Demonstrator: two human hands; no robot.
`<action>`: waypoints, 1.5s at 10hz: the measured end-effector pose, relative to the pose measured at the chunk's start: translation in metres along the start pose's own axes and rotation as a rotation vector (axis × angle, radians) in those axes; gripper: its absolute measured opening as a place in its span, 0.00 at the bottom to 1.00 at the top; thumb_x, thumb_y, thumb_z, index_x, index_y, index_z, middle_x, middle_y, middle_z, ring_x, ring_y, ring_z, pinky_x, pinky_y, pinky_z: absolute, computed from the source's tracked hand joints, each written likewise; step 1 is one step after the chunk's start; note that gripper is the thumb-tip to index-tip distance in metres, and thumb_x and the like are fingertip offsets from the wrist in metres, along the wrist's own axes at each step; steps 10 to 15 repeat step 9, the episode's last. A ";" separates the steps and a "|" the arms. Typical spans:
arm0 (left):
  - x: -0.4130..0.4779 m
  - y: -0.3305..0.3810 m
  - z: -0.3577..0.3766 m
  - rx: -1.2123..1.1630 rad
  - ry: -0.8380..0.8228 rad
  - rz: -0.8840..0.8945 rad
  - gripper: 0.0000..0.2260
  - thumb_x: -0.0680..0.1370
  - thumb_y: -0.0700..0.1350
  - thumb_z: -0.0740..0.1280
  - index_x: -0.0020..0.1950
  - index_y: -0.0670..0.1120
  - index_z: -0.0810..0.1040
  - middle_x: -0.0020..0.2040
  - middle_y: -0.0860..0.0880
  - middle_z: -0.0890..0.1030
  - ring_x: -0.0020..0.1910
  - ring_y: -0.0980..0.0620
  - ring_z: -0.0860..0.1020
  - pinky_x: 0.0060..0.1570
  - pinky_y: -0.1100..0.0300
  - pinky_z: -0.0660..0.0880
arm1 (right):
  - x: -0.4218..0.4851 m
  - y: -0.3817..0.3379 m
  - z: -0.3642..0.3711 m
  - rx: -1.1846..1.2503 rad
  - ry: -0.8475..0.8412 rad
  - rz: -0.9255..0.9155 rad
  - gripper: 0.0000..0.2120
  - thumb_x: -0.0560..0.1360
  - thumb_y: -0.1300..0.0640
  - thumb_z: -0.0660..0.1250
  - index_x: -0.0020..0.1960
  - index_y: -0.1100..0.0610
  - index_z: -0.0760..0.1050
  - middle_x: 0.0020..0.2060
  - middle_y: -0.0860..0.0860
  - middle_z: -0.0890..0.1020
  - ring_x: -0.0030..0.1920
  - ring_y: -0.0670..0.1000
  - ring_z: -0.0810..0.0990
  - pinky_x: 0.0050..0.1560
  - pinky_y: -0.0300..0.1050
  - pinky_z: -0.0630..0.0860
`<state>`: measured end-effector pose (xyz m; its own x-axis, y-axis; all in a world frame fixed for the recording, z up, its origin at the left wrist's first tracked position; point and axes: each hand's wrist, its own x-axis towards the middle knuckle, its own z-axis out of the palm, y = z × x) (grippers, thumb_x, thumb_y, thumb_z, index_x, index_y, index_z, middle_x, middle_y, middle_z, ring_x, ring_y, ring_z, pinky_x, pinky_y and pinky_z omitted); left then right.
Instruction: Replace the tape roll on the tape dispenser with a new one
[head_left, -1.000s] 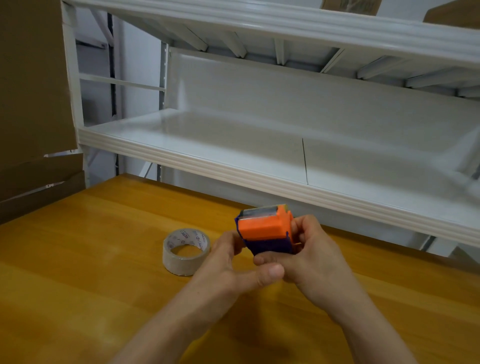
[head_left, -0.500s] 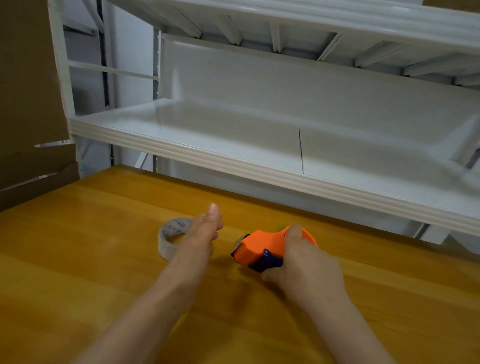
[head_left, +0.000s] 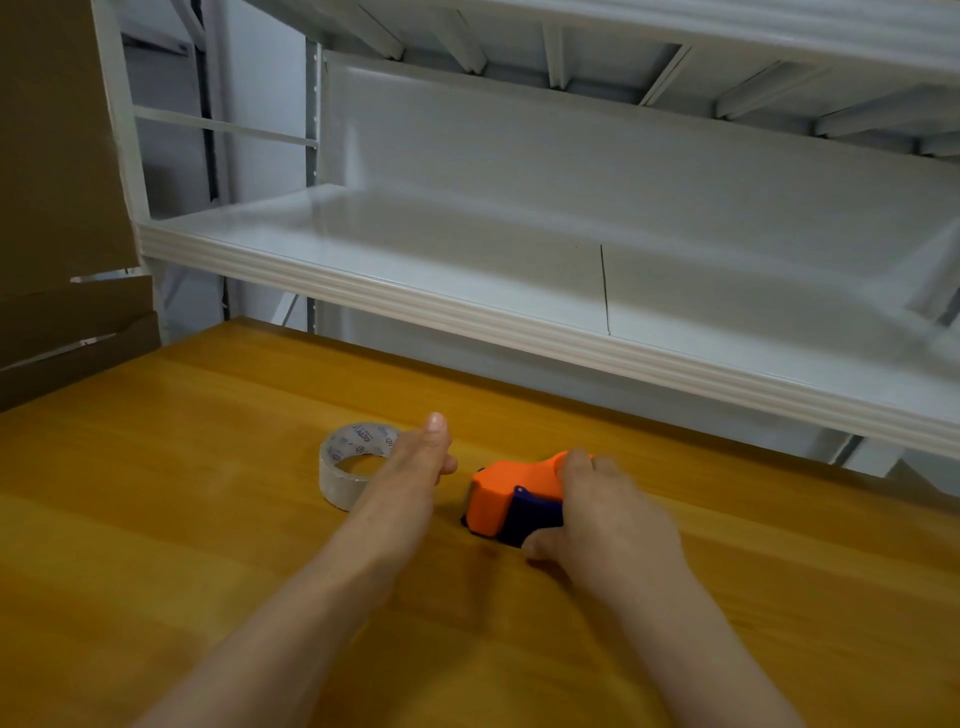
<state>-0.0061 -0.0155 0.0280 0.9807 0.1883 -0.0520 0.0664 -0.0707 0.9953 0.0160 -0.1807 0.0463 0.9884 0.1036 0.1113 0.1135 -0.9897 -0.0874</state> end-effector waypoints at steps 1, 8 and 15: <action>0.005 -0.006 0.000 -0.001 0.024 -0.009 0.29 0.78 0.67 0.47 0.72 0.53 0.68 0.59 0.55 0.79 0.65 0.47 0.73 0.70 0.39 0.65 | -0.001 0.002 -0.006 -0.004 -0.019 -0.002 0.35 0.65 0.41 0.76 0.67 0.51 0.69 0.59 0.51 0.75 0.60 0.55 0.75 0.52 0.49 0.76; -0.012 0.003 0.004 0.170 0.099 0.331 0.17 0.80 0.54 0.64 0.38 0.44 0.79 0.22 0.57 0.70 0.21 0.61 0.66 0.28 0.60 0.65 | -0.020 -0.012 -0.051 0.111 0.107 -0.076 0.13 0.75 0.40 0.65 0.45 0.49 0.78 0.42 0.48 0.82 0.45 0.53 0.79 0.39 0.47 0.74; -0.019 0.009 0.007 0.153 0.090 0.372 0.17 0.80 0.53 0.64 0.36 0.45 0.78 0.19 0.58 0.69 0.19 0.61 0.65 0.26 0.61 0.62 | -0.028 -0.015 -0.059 0.186 0.112 -0.112 0.13 0.75 0.38 0.65 0.44 0.48 0.77 0.40 0.46 0.80 0.42 0.49 0.78 0.38 0.46 0.74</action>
